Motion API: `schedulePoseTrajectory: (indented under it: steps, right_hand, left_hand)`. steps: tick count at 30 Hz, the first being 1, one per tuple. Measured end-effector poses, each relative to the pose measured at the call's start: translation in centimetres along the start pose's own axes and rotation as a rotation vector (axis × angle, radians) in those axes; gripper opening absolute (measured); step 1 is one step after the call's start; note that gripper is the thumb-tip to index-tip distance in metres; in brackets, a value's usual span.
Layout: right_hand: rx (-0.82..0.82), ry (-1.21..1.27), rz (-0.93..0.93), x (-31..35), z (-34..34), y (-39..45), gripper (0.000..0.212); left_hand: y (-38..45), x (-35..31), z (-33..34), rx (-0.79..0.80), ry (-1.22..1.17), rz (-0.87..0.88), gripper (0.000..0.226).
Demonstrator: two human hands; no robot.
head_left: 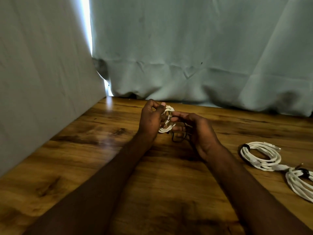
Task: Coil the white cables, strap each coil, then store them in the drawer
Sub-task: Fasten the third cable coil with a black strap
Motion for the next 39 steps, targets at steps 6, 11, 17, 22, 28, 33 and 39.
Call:
schedulePoseTrajectory:
  steps: [6,11,17,22,28,33,39]
  right_hand:
    - [-0.038,0.039,0.012,-0.4,-0.3,-0.4,0.026]
    - [-0.186,-0.115,-0.038,-0.6,-0.8,-0.5,0.014]
    - [-0.263,0.036,0.008,-0.8,-1.1,-0.3,0.014]
    - [-0.140,0.382,0.224,-0.9,-1.0,-0.4,0.011]
    - [-0.063,0.570,0.205,-1.1,1.2,-1.1,0.023]
    - [-0.012,0.585,0.169,-1.0,1.5,-0.9,0.023]
    - [0.036,0.554,0.141,-1.0,1.8,-0.9,0.021]
  left_hand:
    - [-0.2,-0.3,0.3,-0.013,0.047,0.054,0.023]
    - [-0.8,-0.9,0.9,0.035,0.166,0.176,0.022]
    - [-2.3,-1.0,3.6,0.248,0.234,0.274,0.017]
    - [-3.2,-1.0,5.1,0.301,0.091,0.229,0.021]
    - [-2.3,-0.3,4.6,0.284,0.007,0.127,0.024]
    - [-1.3,0.6,3.7,0.293,0.019,-0.026,0.023]
    - [-1.4,0.1,3.6,0.279,0.050,-0.024,0.020]
Point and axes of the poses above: each hand's wrist, its own y-axis towards the middle knuckle, its own z-axis out of the palm, x = y × z, the point moved 5 cm from there along y, towards the middle knuckle, and after that the axes turned 6 degrees about x, right-handed, at the moved point
